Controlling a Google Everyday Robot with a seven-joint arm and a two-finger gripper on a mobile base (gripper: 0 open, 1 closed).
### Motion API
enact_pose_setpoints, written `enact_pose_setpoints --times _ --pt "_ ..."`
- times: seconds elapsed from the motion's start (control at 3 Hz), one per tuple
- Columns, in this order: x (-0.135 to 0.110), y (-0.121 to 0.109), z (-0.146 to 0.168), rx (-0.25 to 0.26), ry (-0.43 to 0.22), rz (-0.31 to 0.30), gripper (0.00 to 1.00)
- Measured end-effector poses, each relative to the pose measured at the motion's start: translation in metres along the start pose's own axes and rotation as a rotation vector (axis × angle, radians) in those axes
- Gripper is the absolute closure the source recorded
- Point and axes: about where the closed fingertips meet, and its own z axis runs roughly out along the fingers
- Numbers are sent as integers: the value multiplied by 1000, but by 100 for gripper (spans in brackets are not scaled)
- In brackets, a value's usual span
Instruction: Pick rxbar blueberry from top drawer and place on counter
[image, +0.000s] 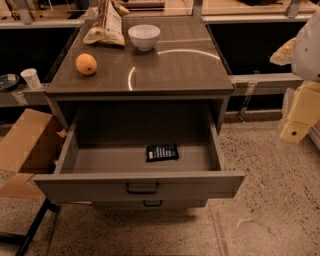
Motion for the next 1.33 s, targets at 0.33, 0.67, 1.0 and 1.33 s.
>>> enact_pose_setpoints --times 0.33,0.67,1.0,1.33 --pt "0 0 0 0 0 0 0" --pt "-5 -2 13 -18 -22 -24 0" --pt "-22 -9 64 -85 -93 -91 0" --pt "-40 -13 118 -153 -180 -134 0"
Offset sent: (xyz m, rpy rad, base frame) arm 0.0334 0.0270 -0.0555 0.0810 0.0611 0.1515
